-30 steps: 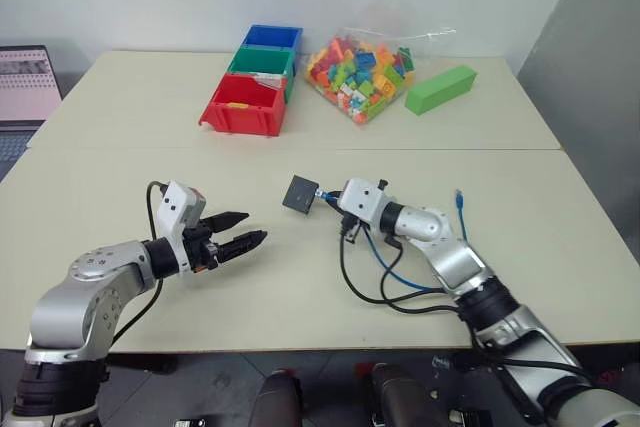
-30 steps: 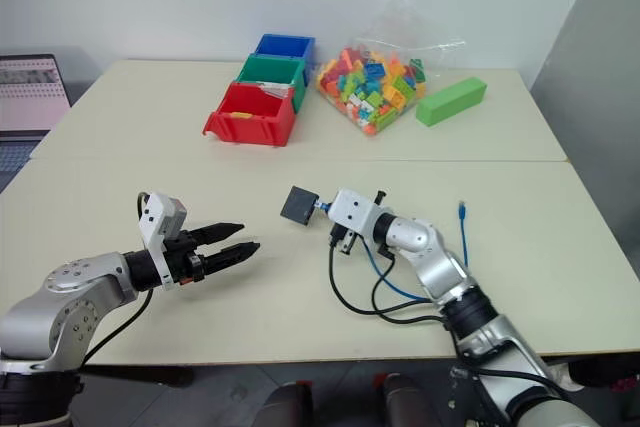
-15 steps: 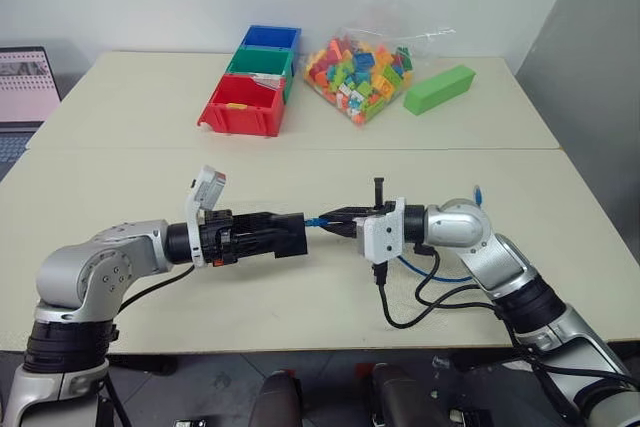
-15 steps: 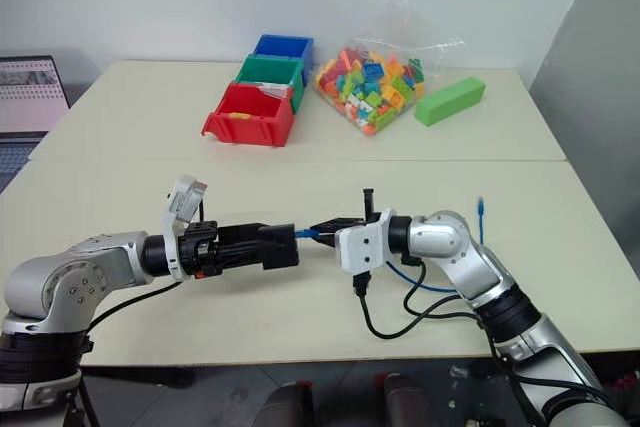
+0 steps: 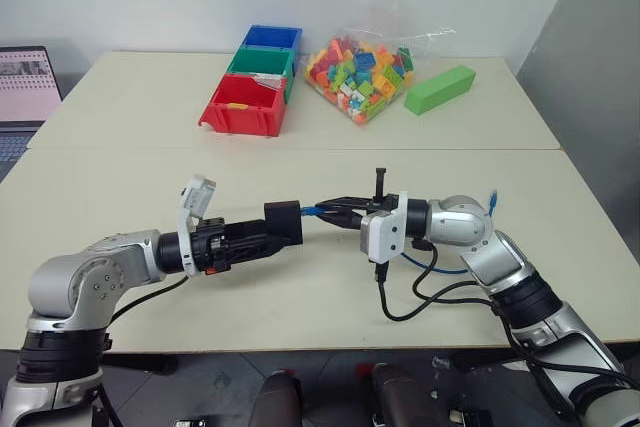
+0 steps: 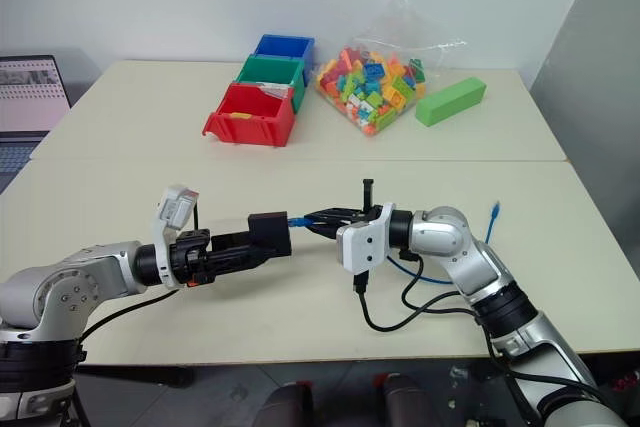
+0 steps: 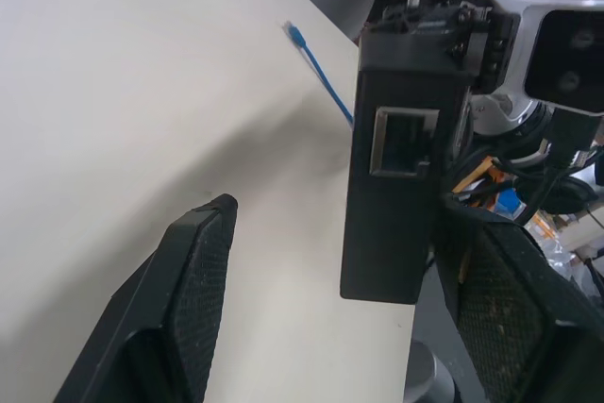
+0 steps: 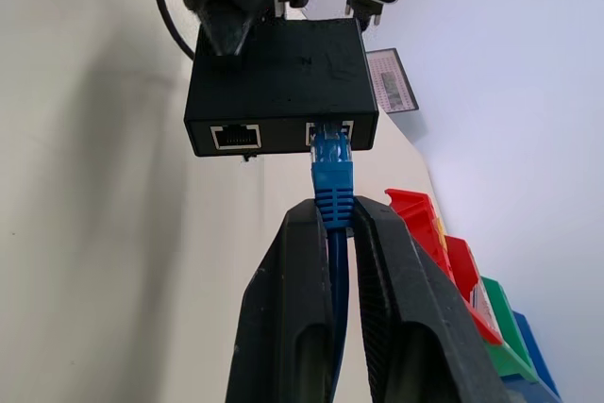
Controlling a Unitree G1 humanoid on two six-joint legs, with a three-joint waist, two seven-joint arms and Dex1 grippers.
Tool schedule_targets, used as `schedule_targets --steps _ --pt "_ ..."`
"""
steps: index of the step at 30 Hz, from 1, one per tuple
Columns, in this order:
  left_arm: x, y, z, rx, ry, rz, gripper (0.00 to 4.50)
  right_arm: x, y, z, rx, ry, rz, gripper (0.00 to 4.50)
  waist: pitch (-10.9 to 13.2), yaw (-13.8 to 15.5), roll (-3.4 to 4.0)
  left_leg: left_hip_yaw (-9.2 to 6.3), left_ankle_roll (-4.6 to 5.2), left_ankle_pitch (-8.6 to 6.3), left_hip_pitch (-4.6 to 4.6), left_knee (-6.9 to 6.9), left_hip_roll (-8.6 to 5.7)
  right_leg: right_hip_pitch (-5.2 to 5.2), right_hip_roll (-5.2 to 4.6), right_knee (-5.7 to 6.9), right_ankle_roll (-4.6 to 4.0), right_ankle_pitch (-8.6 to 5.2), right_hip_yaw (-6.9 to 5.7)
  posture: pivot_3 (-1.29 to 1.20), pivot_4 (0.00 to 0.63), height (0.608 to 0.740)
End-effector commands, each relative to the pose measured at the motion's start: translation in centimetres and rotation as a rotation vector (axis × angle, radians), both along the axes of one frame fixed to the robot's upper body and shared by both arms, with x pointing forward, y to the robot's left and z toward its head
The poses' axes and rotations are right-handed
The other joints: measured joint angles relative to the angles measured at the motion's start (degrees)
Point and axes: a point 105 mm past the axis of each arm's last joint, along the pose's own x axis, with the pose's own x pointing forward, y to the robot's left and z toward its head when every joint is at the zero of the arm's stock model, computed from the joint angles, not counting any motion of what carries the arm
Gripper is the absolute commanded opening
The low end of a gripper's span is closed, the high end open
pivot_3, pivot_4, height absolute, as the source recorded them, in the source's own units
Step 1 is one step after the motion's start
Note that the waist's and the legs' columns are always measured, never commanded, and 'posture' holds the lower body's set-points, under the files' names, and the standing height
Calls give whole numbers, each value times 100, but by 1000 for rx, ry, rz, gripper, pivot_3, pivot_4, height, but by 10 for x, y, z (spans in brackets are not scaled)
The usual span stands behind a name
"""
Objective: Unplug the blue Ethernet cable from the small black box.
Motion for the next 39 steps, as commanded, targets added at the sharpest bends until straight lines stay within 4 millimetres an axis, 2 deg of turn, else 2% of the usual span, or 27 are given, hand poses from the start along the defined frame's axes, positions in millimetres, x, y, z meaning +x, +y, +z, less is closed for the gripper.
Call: schedule_targets --steps 1,4,6,11,20,22,23,25,28,31,34,37,39 --pt "2 6 12 -32 -46 18 2905 0 -2 18 38 -71 5 91 0 0 0 0 0 0 0 0 0 0 0 0 0 0 0 0 150 740" --pt "0 3 12 -49 -54 2 2168 -2 -2 19 38 -75 9 90 0 4 0 0 0 0 0 0 0 0 0 0 0 0 1 0 150 740" --pt "-1 0 12 -57 -55 -11 1916 -3 -1 20 39 -77 11 90 0 4 0 0 0 0 0 0 0 0 -1 0 -2 1 1 0 150 740" --pt "-2 -5 10 -62 -56 -34 778 -5 1 21 43 -81 20 90 0 9 0 0 0 0 0 1 -1 0 -1 1 -5 3 1 0 150 740" --pt "-3 -5 7 -57 -57 -49 771 -12 2 18 39 -50 51 89 0 9 0 -1 0 0 0 1 0 1 -1 1 -3 2 2 0 150 740" --pt "-3 -4 6 -45 -59 -52 771 -16 1 15 25 -29 66 793 0 10 0 0 0 0 0 1 -1 1 -1 1 -3 2 1 0 150 740" --pt "-3 -4 5 -42 -60 -53 771 -17 0 15 18 -21 70 867 0 11 0 0 0 0 0 1 -1 1 -1 0 -3 2 1 0 150 740" --pt "-3 -5 5 -38 -70 -62 771 -19 -3 14 6 8 71 1312 0 9 0 -1 0 0 0 1 0 1 -1 0 -3 1 2 0 150 740" --pt "-5 -7 2 -17 -74 -89 771 -24 -8 14 -13 113 64 2006 0 29 0 -1 0 0 0 1 -1 2 -1 0 -2 1 1 0 150 740" --pt "-8 -9 0 3 -85 -127 771 -29 -13 19 30 323 39 2756 0 48 0 -1 0 0 -1 2 -1 2 -2 -1 -2 1 1 0 150 740" --pt "-11 -11 -3 25 -112 -167 771 -31 -13 22 113 594 9 2800 0 47 1 -2 0 0 0 2 0 2 -1 1 -3 1 1 0 150 740" --pt "-13 -13 -4 32 -132 -203 771 -31 -13 15 162 903 -1 2800 0 45 0 -3 0 0 0 1 1 2 -1 1 -2 1 1 0 150 740" --pt "-14 -13 -3 31 -140 -215 771 -32 -13 11 166 1020 1 2800 0 47 1 -3 0 0 0 1 1 2 -1 1 -2 0 0 0 150 740"
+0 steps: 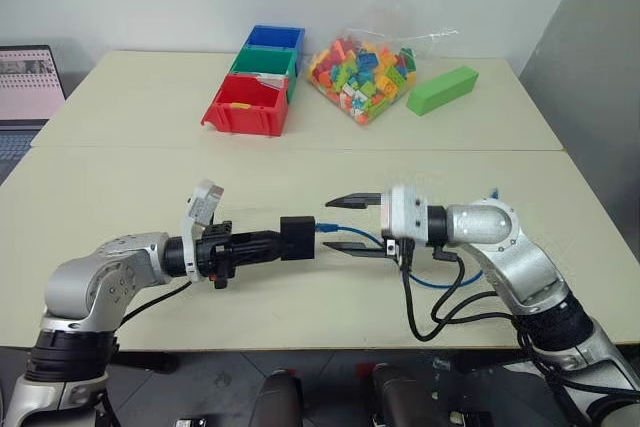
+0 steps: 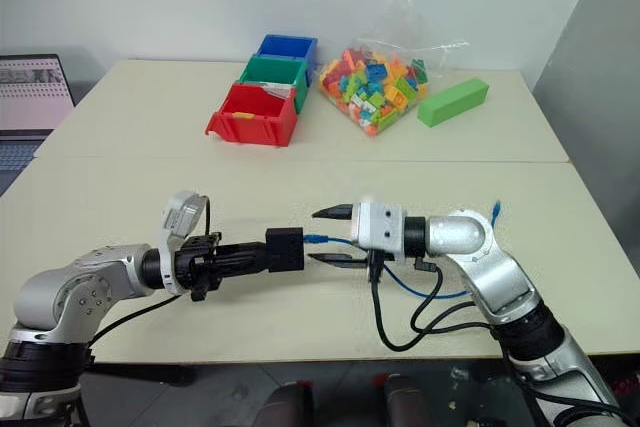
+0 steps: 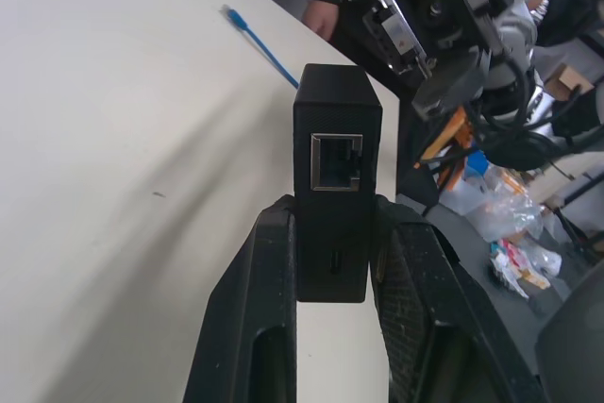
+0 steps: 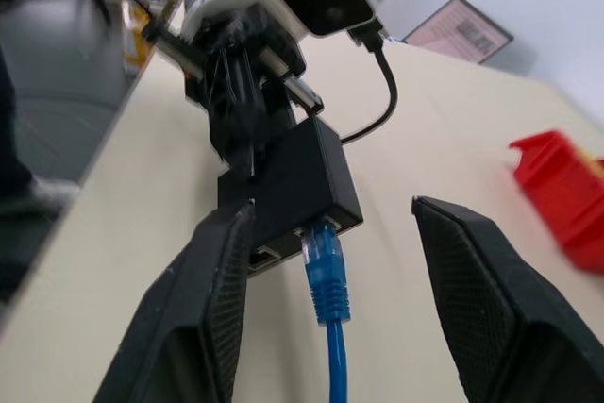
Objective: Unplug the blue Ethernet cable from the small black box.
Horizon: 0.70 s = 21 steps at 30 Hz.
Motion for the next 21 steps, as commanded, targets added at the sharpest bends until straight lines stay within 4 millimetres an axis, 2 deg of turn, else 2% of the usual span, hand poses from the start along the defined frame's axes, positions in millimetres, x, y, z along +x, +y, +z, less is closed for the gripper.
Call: schedule_targets --steps 1,4,10,21 --pt "-4 0 7 11 -58 -44 771 -6 -1 1 39 241 25 2800 0 1 1 1 0 0 -1 0 -1 -1 0 -1 3 -2 0 0 150 740" --pt "-5 -2 8 2 -72 -60 771 -5 1 -4 54 355 26 2800 1 -3 1 2 1 -1 -1 0 -1 -1 0 -2 9 -5 1 0 150 740" --pt "-7 -3 8 5 -86 -74 771 2 1 -8 75 460 11 2800 1 -28 1 3 2 -1 -2 -1 -1 -2 2 -3 18 -11 -1 0 150 740" --pt "-9 -8 11 12 -93 -74 771 5 -1 -9 74 513 21 2800 1 -48 1 3 2 -1 -3 -2 -1 -3 3 -4 19 -11 -2 0 150 740"
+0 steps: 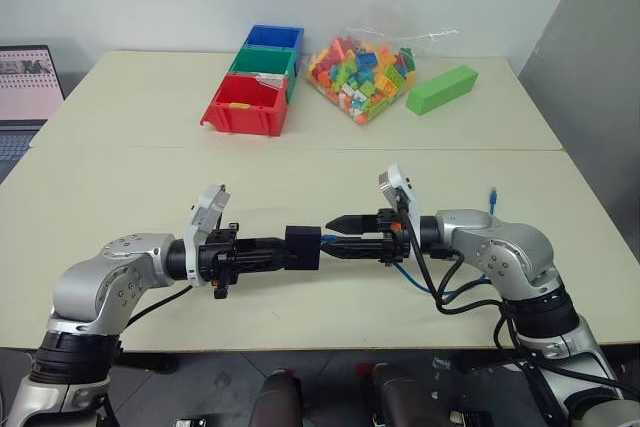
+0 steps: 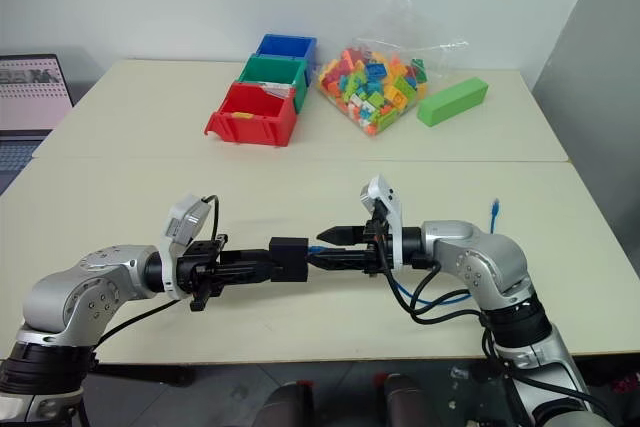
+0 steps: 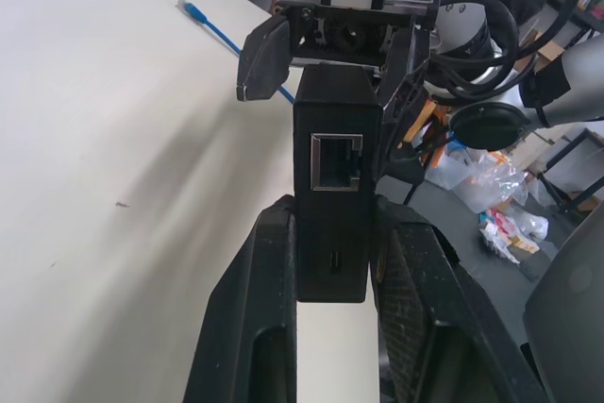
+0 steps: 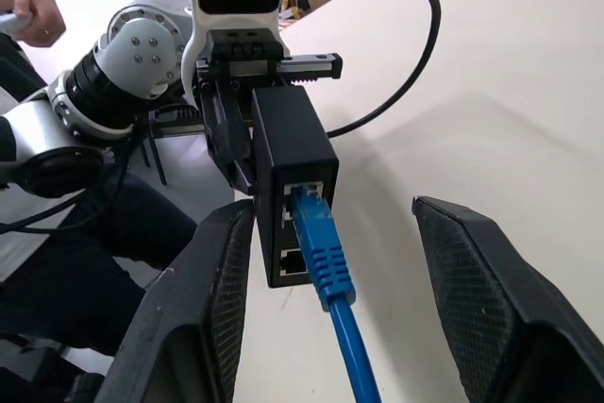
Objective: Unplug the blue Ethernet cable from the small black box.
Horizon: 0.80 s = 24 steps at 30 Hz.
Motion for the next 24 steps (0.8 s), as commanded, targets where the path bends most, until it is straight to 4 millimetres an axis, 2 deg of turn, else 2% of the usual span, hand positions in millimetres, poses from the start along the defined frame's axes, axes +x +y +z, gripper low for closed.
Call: schedule_targets --steps 1,5,8,11,16,19,23,24 --pt "-3 -3 10 2 -40 -14 771 -2 -1 13 23 -42 23 2800 0 -2 0 0 0 0 0 0 0 0 0 0 0 0 0 0 150 740" --pt "-2 -4 12 2 -43 -12 771 -3 -1 12 20 -46 28 2800 0 -5 0 0 0 0 0 0 0 0 1 0 1 0 -1 0 150 740" --pt "-2 -5 12 4 -42 -11 771 -3 -2 13 25 -42 31 2276 0 -7 0 0 0 0 0 0 0 0 1 0 1 0 -1 0 150 740" --pt "-1 -5 12 6 -41 -8 771 -4 -4 14 29 -33 41 1451 0 -7 0 0 0 0 1 0 0 0 1 0 1 -1 -1 0 150 740" --pt "-1 -5 11 6 -42 -5 771 -4 -5 14 24 -31 46 1436 0 -7 0 0 0 0 0 0 0 0 1 0 1 -1 -1 0 150 740" --pt "-1 -5 11 7 -41 -6 771 -5 -5 13 21 -28 49 964 0 -7 0 0 0 0 0 0 0 0 1 0 2 -1 -1 0 150 740" --pt "-2 -3 10 10 -40 -7 771 -5 -6 14 21 -20 60 68 0 -7 0 0 0 0 0 0 0 0 1 0 2 -1 -2 0 150 740" --pt "-2 -3 9 11 -39 -8 771 -6 -6 14 24 -15 63 56 0 -7 0 0 0 0 1 0 1 0 1 0 2 -1 -2 0 150 740"
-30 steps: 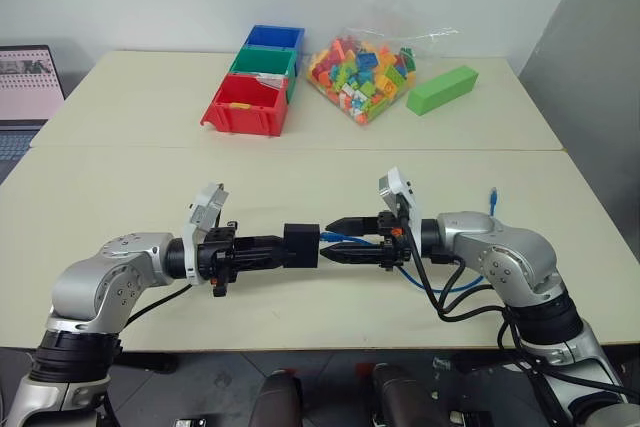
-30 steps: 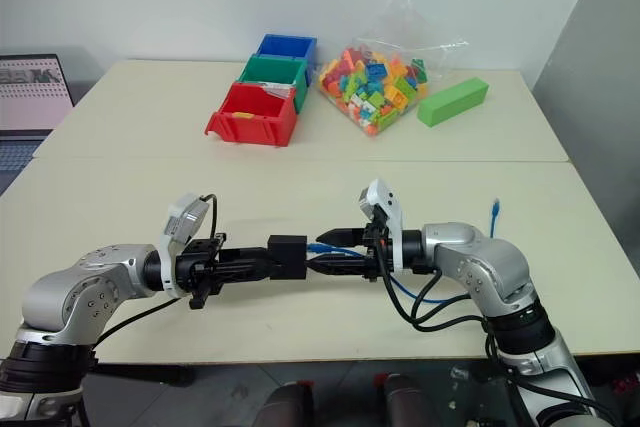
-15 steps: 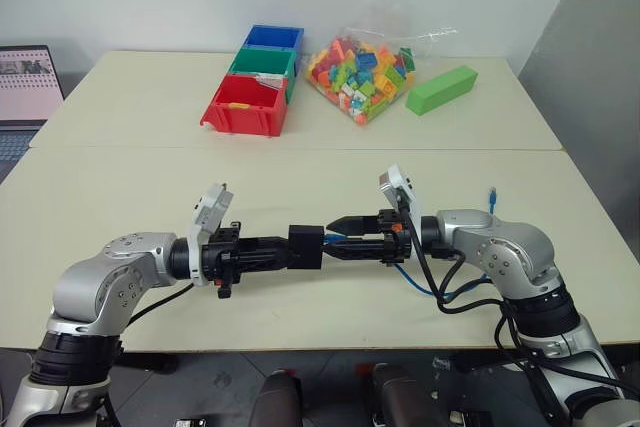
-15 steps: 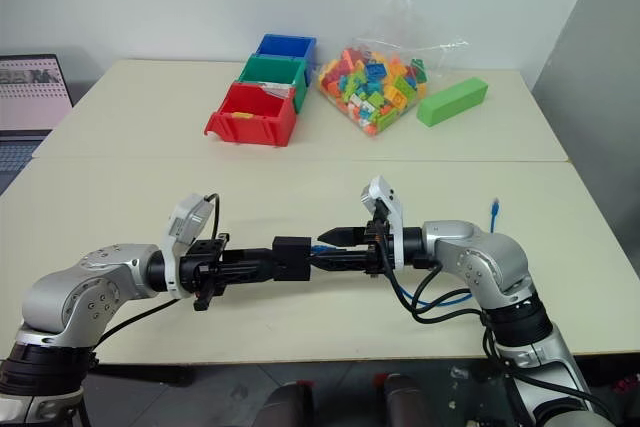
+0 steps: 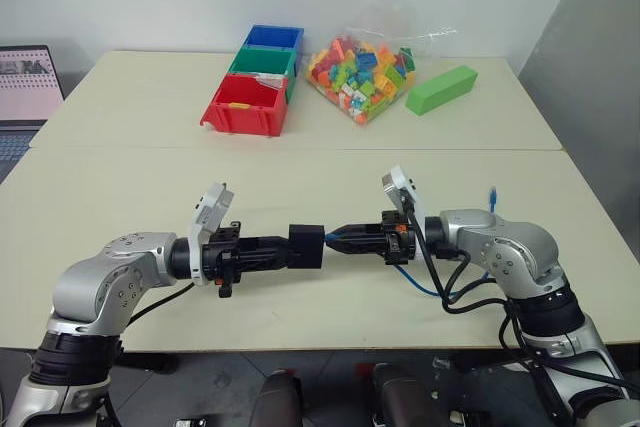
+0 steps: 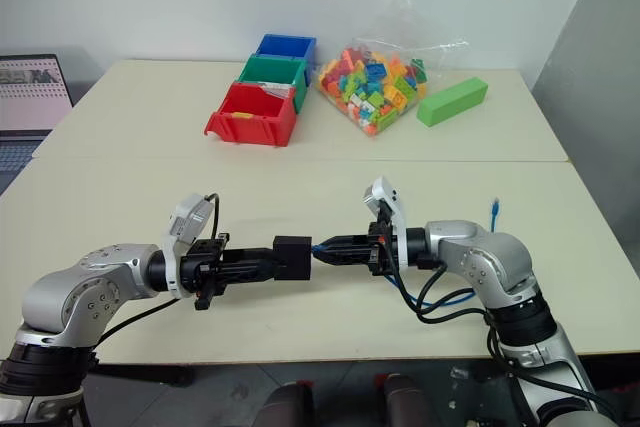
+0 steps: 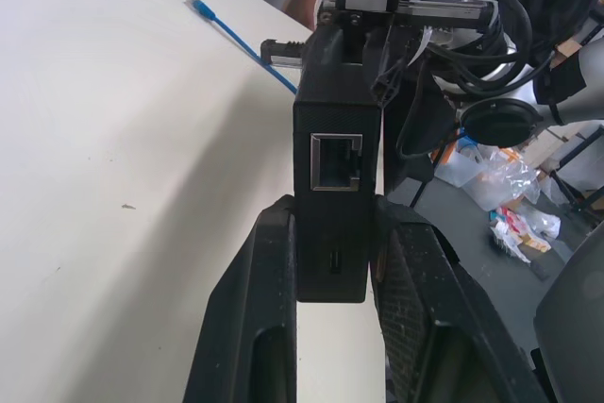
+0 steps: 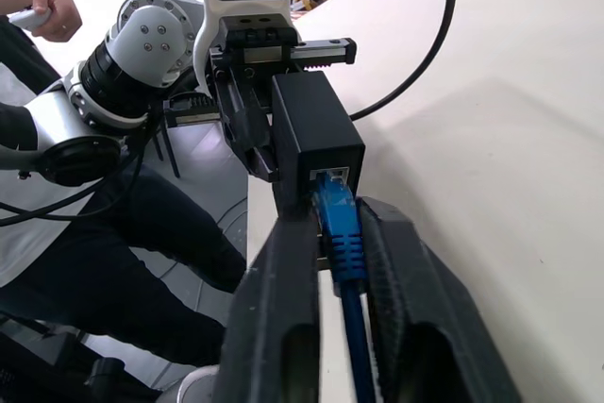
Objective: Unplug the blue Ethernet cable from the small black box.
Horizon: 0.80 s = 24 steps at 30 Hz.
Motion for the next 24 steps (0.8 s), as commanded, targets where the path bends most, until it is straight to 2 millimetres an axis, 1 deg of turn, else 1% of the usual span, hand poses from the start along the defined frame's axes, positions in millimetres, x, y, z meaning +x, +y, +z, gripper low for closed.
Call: schedule_targets --steps 1,12,17,24 --pt "-3 -1 9 2 -45 -23 771 -1 0 14 30 -28 23 56 0 0 0 0 0 0 0 0 0 0 0 0 0 0 0 0 150 740" --pt "-7 -4 6 0 -46 -39 771 -3 -4 13 23 9 45 56 0 0 0 0 0 0 0 0 0 0 0 -1 0 0 1 0 150 740" --pt "-5 1 3 -15 -51 10 771 8 -20 6 4 77 -19 56 0 0 0 1 0 0 0 -1 0 -1 0 -1 0 0 1 0 150 740" --pt "-7 11 0 -17 -43 72 771 11 -34 -7 -39 95 -66 56 1 0 1 1 1 0 -1 -1 0 -1 0 -5 0 0 3 0 150 740"
